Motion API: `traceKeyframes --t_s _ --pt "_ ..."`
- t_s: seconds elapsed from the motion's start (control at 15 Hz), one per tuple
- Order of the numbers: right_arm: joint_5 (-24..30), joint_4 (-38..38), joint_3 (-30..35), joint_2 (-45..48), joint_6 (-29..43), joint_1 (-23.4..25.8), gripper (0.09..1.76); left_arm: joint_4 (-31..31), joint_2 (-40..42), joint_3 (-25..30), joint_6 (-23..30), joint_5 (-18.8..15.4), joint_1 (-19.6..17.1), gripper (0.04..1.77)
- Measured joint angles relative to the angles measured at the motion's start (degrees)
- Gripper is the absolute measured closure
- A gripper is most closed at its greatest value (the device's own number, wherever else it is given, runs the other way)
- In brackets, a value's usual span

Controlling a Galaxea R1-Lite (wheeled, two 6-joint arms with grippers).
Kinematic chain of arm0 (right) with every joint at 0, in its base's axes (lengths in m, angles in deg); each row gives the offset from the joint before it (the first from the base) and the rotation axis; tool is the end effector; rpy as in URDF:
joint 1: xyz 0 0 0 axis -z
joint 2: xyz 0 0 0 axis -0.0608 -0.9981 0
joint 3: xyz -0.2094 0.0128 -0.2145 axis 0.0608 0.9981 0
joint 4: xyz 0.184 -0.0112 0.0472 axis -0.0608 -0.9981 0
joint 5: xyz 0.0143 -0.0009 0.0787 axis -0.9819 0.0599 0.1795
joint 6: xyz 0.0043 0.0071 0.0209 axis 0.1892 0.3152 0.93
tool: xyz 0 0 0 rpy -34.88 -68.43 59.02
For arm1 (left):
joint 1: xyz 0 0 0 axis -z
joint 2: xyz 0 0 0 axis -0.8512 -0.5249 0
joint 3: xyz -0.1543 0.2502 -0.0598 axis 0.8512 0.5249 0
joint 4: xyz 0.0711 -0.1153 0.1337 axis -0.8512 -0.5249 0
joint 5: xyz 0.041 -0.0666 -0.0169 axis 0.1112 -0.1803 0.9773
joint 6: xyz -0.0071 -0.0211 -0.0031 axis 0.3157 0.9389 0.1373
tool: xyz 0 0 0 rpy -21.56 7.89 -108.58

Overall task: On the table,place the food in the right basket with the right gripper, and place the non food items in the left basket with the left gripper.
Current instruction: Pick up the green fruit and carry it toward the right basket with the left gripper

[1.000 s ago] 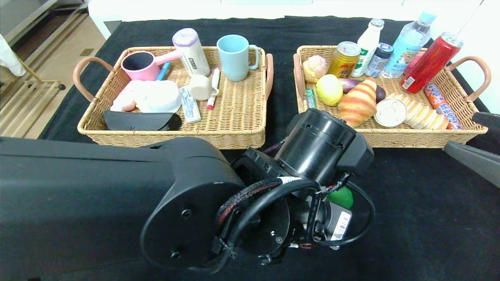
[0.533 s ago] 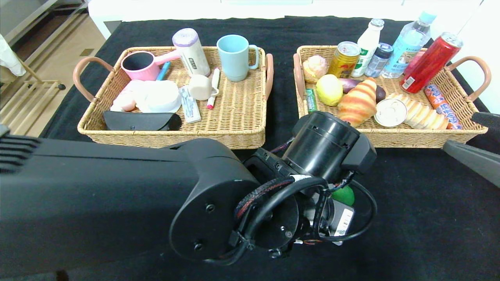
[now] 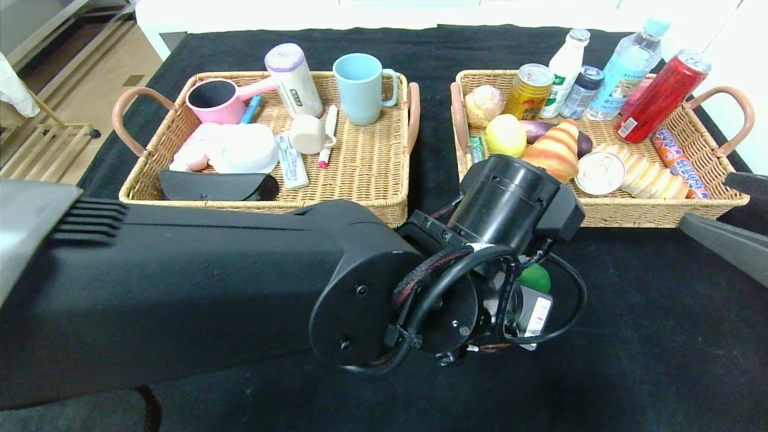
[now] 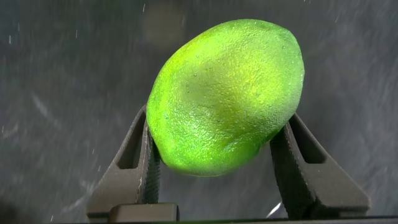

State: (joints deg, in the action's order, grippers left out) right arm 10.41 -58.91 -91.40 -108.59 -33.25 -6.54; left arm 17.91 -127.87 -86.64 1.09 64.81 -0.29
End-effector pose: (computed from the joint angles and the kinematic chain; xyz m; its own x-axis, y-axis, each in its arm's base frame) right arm 0.1522 0.0192 0.2640 0.8418 0.5372 0.0540 -0.5239 0.8369 -0.1581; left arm 0.2198 -0.3414 0.2209 0.6382 -0.5273 -0.5610 0.6162 0.7866 -0.0383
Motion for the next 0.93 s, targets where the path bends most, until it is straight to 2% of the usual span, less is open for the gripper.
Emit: traceKeyframes --t_s 0.33,0.87,0.93 --pt "0.0 0.0 -0.2 0.1 0.0 0.5 0.14 0.0 -2.3 -2.9 0.2 -0.9 -0.2 0.76" --pt "0.0 0.0 -0.1 -0.3 0.0 0.5 0.14 -0.1 -2.9 -2.5 1.5 -1.0 -0.2 0.76" --pt "0.0 0.0 -0.1 -0.3 0.0 0.5 0.14 -0.1 -2.9 -2.5 1.5 -1.0 -0.2 0.71"
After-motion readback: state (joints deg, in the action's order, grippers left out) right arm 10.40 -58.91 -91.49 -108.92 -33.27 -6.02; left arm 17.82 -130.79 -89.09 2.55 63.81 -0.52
